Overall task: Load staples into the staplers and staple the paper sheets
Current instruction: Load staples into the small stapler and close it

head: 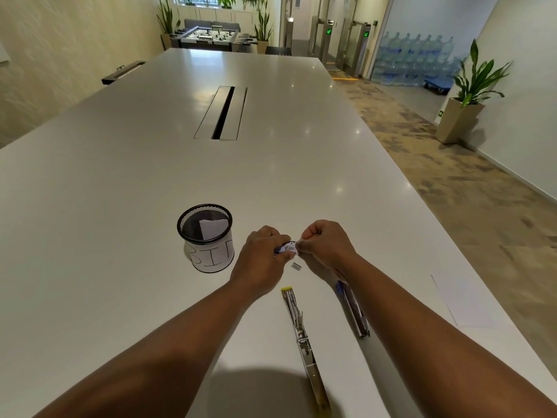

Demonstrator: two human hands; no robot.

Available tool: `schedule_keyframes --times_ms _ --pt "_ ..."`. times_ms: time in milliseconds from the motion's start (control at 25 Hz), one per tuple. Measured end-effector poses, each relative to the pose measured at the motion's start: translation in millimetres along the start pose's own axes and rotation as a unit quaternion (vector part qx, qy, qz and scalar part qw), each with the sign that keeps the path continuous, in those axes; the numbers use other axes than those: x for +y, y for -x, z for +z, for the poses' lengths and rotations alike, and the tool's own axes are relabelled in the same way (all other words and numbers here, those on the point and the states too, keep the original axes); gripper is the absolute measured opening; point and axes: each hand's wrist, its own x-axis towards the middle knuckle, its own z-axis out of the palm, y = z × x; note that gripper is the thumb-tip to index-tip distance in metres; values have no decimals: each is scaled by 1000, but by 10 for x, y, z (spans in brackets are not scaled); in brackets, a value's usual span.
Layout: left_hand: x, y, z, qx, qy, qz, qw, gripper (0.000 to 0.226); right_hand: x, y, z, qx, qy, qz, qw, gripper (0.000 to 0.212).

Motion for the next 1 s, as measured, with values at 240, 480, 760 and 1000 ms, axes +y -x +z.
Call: schedule_keyframes --times_ms 240,480,760,1000 --pt "2 -7 -5 4 0 -1 1000 31 -6 27 -18 -14 0 -7 1000 9" --pt "-9 12 18 3 2 -12 1000 33 -26 130 -44 -31 34 -40 998 8" --pt "20 122 -16 53 0 -26 998 40 -63 496 -34 -54 265 -130 954 14" --pt "198 457 -148 58 99 6 993 30 -52 759 62 20 146 -144 979 9"
